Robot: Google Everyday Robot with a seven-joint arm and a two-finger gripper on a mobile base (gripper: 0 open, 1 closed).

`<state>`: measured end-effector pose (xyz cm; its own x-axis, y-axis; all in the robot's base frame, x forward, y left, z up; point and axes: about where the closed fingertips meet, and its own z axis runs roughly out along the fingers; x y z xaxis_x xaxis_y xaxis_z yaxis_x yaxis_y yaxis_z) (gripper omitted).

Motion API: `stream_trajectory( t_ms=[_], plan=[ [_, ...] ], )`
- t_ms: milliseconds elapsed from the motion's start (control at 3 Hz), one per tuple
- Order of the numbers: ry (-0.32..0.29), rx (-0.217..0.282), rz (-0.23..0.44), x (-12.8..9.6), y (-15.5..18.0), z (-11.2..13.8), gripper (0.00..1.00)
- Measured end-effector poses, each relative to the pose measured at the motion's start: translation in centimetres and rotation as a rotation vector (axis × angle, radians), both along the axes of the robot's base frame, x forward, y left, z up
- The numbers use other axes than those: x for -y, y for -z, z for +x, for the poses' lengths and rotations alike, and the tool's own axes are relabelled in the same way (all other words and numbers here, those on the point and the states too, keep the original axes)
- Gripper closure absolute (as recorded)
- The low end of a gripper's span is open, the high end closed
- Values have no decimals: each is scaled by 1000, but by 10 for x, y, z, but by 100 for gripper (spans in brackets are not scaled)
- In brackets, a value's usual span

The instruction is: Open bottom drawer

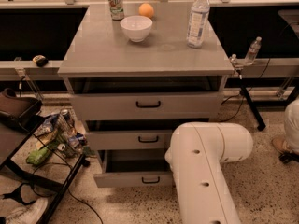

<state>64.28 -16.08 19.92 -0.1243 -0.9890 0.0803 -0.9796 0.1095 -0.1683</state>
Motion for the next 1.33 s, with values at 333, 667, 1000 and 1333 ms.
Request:
stream_trajectory(
  t_ms=[333,667,1000,1333],
  plan=[
    [0,0,0,0,0,0,0],
    [0,0,0,0,0,0,0],
    [-11,-43,4,10,21,-37,0],
    [29,-130,8,35,51,-103,18]
  ],
)
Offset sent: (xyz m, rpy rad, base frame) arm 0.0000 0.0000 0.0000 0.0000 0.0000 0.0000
